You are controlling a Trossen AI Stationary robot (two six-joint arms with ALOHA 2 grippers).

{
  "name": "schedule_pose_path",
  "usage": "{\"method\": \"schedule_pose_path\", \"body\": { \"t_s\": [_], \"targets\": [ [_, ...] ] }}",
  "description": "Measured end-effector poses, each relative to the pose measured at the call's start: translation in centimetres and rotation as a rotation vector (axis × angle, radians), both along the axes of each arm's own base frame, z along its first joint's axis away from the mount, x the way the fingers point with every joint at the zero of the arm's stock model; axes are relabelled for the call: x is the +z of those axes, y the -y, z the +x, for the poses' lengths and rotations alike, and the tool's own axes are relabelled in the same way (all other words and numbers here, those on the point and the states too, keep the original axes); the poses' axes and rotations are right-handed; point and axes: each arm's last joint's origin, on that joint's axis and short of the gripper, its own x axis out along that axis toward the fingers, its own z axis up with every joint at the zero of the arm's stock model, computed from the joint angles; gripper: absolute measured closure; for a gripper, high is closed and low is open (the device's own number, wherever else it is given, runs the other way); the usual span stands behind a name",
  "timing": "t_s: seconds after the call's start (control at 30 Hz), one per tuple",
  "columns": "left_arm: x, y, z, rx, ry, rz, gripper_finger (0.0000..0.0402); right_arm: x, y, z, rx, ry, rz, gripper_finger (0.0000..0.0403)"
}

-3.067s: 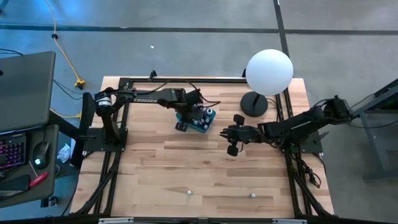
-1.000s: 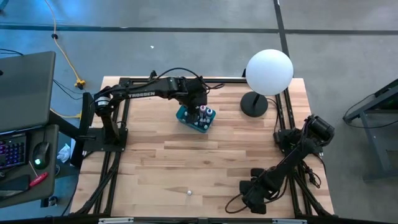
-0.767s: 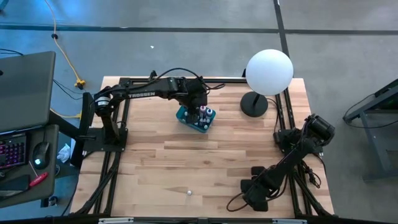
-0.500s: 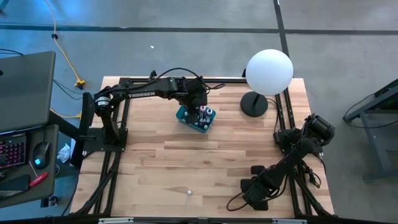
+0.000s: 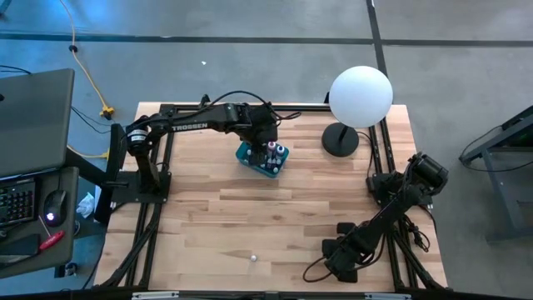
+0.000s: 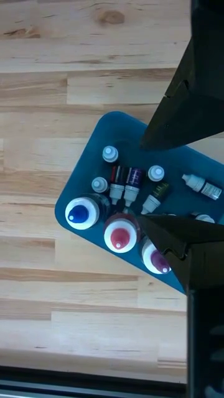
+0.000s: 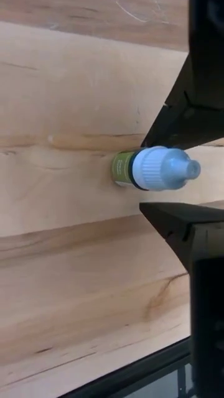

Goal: Pick & Place food coloring
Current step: Put the small green food coloring bottle into the blue bin

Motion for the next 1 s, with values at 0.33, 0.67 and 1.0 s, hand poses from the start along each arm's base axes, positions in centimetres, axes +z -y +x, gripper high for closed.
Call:
{"method": "schedule_pose_path", "body": {
  "t_s": [0.33, 0.67, 1.0],
  "targets": [
    [-0.03, 0.01, -0.02, -0.001, -0.003, -0.002, 0.0229, 0.03, -0.01, 0.09, 0.045, 0.032, -0.017, 0.0217],
    [-0.06, 0.02, -0.05, 0.000, -0.007, -0.003, 0.0229, 0.03, 0.40, 0.61, -0.016, 0.064, -0.046, 0.0225],
    [-0.06, 0.02, -0.05, 0.000, -0.007, -0.003, 0.0229, 0.02, 0.65, 0.83, -0.038, 0.066, -0.053, 0.0271]
  ]
}}
